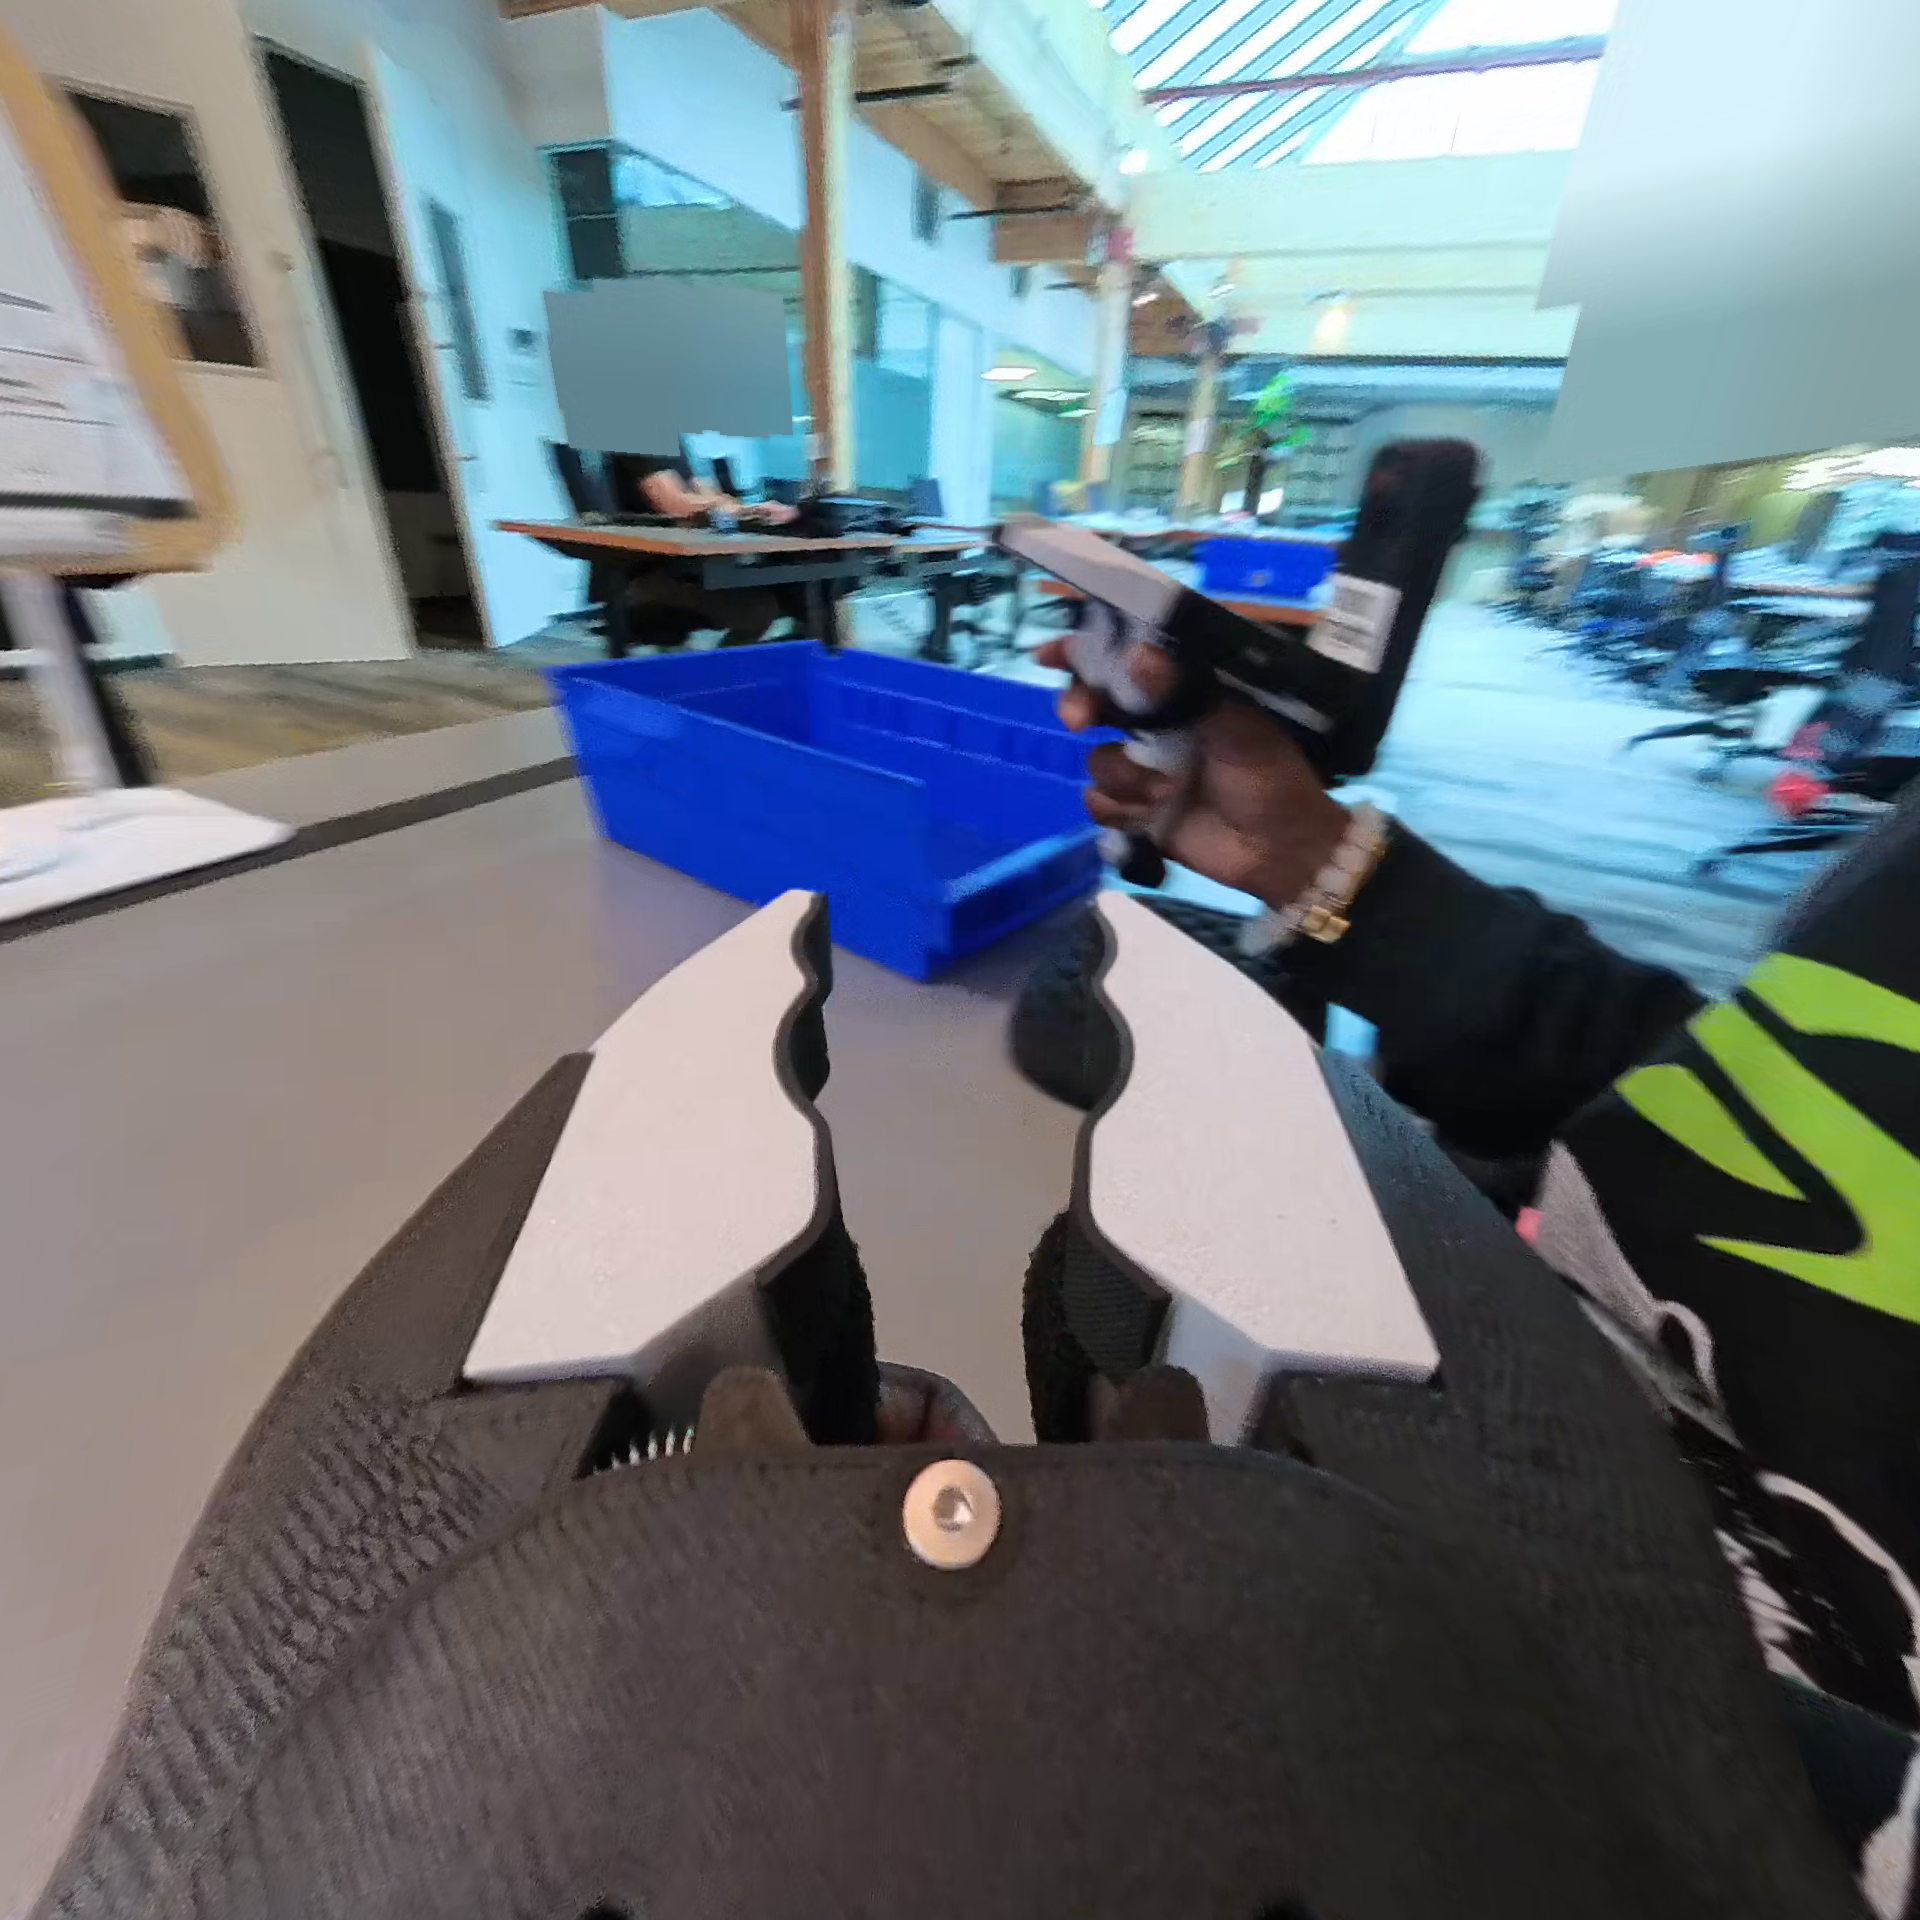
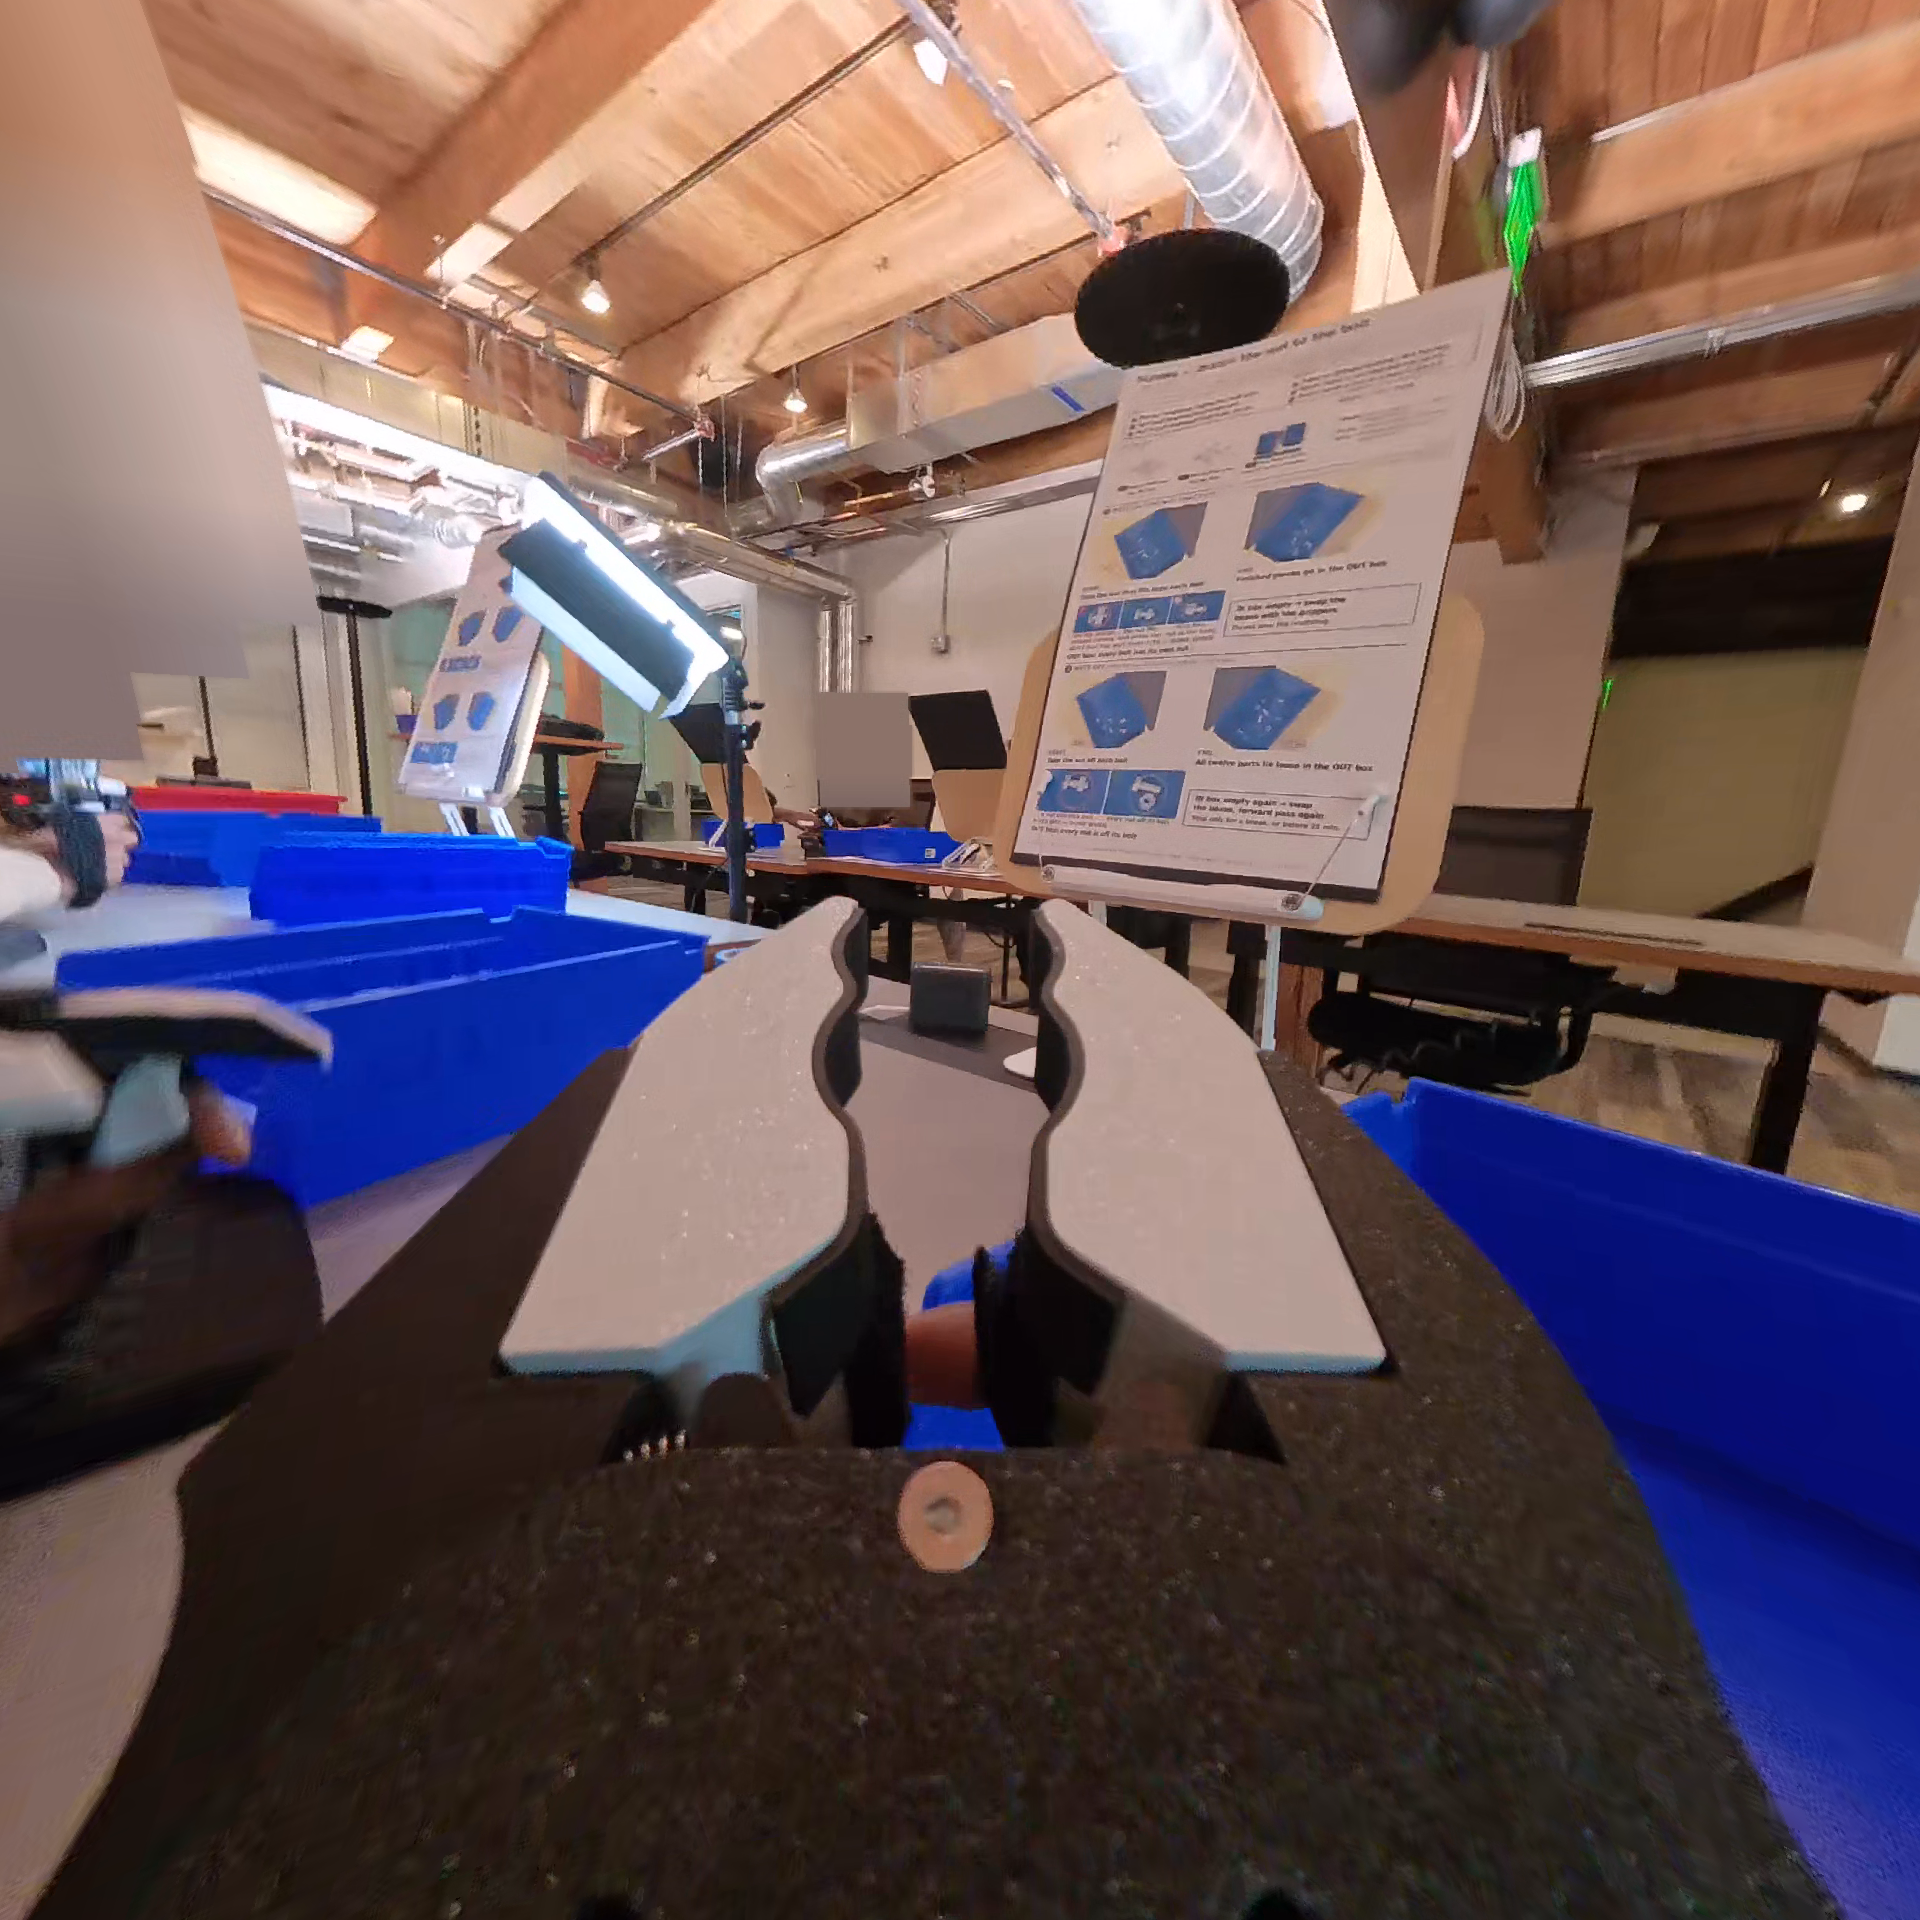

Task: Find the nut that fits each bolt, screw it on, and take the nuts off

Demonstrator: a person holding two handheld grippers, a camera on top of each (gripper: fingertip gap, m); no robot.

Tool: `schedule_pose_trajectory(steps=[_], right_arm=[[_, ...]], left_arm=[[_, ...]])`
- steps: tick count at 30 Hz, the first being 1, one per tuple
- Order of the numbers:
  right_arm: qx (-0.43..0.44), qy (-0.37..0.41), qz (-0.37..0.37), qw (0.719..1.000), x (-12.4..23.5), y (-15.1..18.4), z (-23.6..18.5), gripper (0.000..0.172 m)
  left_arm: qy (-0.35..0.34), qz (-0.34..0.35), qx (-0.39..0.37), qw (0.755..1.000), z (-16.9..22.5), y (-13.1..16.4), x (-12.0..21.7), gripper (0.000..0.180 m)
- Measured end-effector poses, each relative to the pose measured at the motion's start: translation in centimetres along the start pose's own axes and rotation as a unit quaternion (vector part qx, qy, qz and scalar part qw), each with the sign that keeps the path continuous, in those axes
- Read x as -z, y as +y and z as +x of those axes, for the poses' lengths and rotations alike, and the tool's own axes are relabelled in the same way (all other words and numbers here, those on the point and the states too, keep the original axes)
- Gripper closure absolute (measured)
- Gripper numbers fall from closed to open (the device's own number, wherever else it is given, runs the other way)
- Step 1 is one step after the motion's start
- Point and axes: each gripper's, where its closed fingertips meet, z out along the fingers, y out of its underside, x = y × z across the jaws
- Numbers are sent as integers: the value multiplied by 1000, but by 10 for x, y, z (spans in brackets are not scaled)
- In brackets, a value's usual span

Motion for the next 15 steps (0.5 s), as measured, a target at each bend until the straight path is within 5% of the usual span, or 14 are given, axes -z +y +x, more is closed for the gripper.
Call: schedule_pose_trajectory(steps=[4, 8, 11, 15], right_arm=[[11, -35, 11, 999, 7, 10, -17, 143], [-3, -49, 11, 999, 7, 15, -19, 143], [0, -49, 9, 999, 9, 17, -19, 143], [-7, -48, 12, 999, 10, 17, -17, 143]], left_arm=[[-171, -48, -27, 984, -79, -41, 55, 137], [-359, -153, 1, 921, -187, -56, 141, 136], [-447, -225, 51, 865, -257, -44, 190, 136], [-473, -325, 125, 810, -314, 3, 218, 133]])
